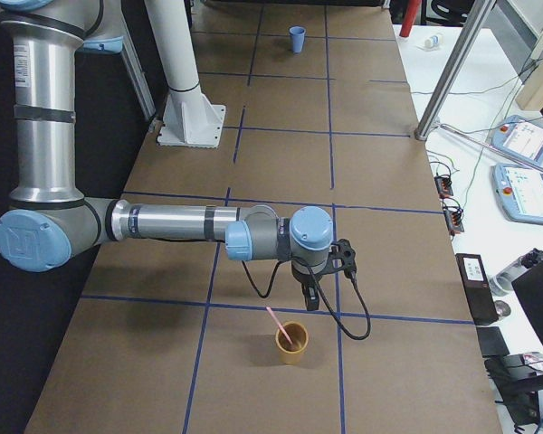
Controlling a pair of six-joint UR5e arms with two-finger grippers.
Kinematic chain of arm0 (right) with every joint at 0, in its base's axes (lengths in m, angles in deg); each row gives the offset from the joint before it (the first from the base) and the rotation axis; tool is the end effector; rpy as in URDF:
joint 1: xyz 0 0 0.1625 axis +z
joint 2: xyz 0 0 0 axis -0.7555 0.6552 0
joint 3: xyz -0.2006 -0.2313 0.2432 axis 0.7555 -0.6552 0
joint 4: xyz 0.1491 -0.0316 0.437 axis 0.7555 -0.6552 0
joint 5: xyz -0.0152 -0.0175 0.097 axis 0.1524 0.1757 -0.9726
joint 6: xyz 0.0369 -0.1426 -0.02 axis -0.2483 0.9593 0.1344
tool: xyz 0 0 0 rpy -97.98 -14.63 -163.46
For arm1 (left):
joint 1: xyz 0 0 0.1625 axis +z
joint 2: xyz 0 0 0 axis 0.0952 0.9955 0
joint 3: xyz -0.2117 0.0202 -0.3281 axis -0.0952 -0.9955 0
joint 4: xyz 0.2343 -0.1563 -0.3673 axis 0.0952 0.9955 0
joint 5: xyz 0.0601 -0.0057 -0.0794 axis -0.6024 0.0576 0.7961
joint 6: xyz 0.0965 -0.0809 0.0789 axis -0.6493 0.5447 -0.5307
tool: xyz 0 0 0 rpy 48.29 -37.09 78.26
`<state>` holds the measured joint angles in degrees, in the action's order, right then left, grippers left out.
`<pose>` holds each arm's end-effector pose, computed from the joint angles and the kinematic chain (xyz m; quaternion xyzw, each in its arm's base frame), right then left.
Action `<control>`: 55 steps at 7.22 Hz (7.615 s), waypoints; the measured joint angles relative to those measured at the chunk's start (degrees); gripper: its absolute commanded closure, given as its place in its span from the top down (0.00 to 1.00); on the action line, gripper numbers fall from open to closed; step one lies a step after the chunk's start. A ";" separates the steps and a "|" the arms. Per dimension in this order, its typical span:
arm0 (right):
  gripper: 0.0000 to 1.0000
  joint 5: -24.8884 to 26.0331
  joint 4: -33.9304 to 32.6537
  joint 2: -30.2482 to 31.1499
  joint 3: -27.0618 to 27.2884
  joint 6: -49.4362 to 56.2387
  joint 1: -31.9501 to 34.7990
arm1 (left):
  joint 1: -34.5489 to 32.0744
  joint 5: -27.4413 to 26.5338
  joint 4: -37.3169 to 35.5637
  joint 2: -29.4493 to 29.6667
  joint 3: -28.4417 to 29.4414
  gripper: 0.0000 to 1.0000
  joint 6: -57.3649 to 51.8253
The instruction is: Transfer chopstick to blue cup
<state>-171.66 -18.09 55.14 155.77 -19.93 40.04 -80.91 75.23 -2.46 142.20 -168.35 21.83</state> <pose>0.0175 -0.5288 0.6363 0.0651 -0.3906 -0.0748 0.9152 0.0068 -0.5091 0.6026 0.0062 0.3949 0.0598 0.9168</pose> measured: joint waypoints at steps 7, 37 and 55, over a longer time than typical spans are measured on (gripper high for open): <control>1.00 -0.08 -0.08 0.07 -0.35 -0.25 -0.86 | 16.20 -0.45 13.57 0.74 4.77 0.62 25.42; 0.99 -2.74 -0.16 0.42 3.84 -6.75 -0.88 | 46.30 -19.70 13.77 40.50 -5.85 1.00 93.90; 0.49 8.05 7.87 10.48 2.24 -29.11 3.18 | 45.94 -20.06 13.20 36.27 -9.10 1.00 95.05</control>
<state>-163.61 -10.21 65.62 158.01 -49.04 43.21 -34.97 55.17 10.74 178.47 -177.45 116.88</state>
